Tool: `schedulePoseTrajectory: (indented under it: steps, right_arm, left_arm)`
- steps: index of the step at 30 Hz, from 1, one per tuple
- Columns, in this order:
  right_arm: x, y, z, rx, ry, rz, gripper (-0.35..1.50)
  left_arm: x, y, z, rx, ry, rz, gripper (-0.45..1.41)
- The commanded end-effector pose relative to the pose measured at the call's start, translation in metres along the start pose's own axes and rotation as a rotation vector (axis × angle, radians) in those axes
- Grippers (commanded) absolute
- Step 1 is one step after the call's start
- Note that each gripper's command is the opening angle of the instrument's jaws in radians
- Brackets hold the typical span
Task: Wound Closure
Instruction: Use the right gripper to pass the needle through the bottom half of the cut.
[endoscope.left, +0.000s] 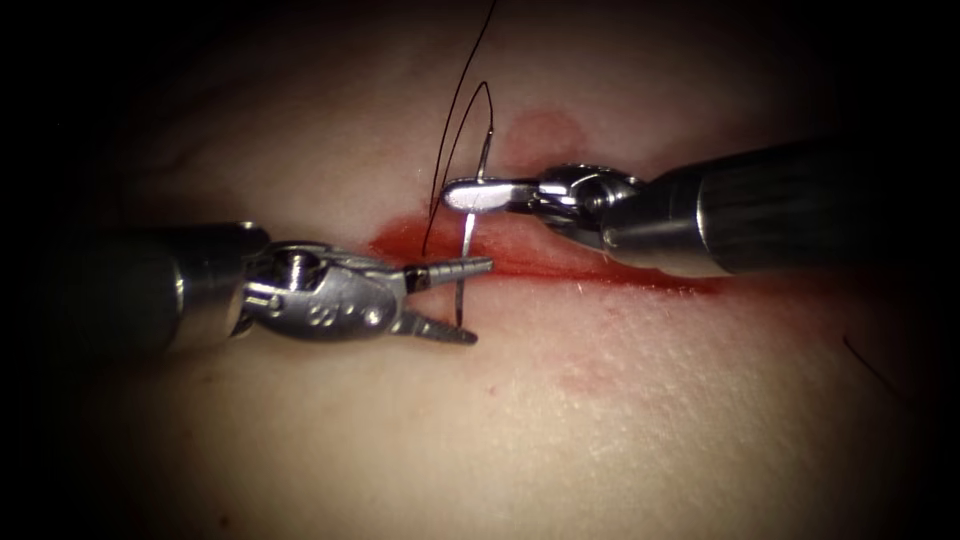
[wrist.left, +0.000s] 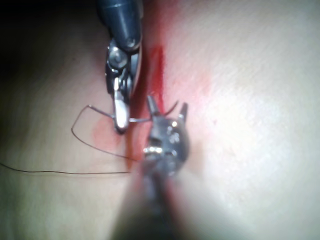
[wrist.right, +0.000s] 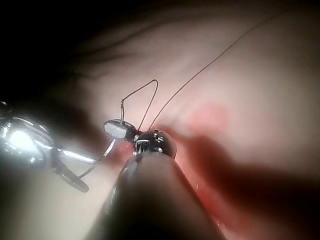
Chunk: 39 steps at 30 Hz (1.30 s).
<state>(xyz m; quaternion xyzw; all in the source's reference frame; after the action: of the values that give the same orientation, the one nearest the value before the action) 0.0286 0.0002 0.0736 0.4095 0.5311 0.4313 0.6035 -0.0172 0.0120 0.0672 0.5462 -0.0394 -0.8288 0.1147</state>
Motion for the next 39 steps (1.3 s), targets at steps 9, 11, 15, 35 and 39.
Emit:
schedulePoseTrajectory:
  steps: [9,11,15,35,39]
  right_arm:
    - [0.0013,0.0028,0.0003,-0.138,0.017,-0.087,-0.35]
    - [0.0013,0.0029,0.0004,-0.161,0.024,-0.109,-0.35]
    - [0.0013,0.0027,0.0006,-0.23,0.033,-0.209,-0.35]
    - [0.0006,0.0039,0.0039,-0.474,-0.042,-0.649,-0.35]
    - [0.0006,0.0046,0.004,-0.498,-0.078,-0.686,-0.35]
  left_arm:
    - [0.0004,0.0018,-0.0021,-0.057,0.052,-0.044,0.63]
    - [0.0005,0.0022,-0.0032,-0.072,0.062,-0.068,0.59]
    - [-0.0007,0.0019,-0.006,-0.06,0.019,-0.237,0.43]
    - [-0.01,0.002,-0.0046,-0.049,-0.233,-0.619,-0.23]
    - [-0.0107,0.0025,-0.0033,-0.079,-0.246,-0.614,-0.3]
